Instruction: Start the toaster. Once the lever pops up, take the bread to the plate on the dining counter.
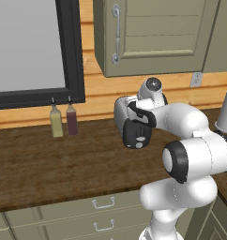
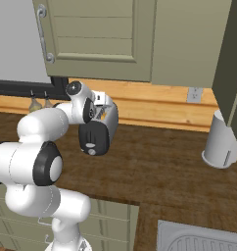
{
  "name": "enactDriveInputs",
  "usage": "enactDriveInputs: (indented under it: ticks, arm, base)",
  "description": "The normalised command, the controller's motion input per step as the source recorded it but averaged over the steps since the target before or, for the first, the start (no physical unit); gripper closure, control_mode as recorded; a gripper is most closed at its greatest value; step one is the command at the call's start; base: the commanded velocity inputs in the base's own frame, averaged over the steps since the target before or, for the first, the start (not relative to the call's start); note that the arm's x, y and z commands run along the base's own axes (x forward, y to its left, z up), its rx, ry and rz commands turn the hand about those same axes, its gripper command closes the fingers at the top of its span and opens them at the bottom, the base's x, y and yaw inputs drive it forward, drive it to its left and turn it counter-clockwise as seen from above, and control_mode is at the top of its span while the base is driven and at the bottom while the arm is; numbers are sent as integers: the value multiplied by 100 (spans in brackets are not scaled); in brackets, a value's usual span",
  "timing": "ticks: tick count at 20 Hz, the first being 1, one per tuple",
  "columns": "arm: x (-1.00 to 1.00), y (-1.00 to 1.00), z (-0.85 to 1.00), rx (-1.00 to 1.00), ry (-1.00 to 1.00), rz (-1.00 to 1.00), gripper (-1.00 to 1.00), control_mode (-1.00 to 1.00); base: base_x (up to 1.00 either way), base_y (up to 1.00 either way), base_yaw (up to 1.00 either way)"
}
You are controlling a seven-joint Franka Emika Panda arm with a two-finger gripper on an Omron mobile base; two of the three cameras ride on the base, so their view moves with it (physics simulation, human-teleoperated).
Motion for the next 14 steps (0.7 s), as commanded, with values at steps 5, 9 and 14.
enactDriveInputs:
  ticks: [5, 9, 14]
  arm:
    - [0, 0, 0, 0, 0, 0, -100, -100]
    - [0, 0, 0, 0, 0, 0, -100, -100]
    - [0, 0, 0, 0, 0, 0, -100, -100]
  base:
    - [0, 0, 0]
    - [0, 0, 0]
    - [0, 0, 0]
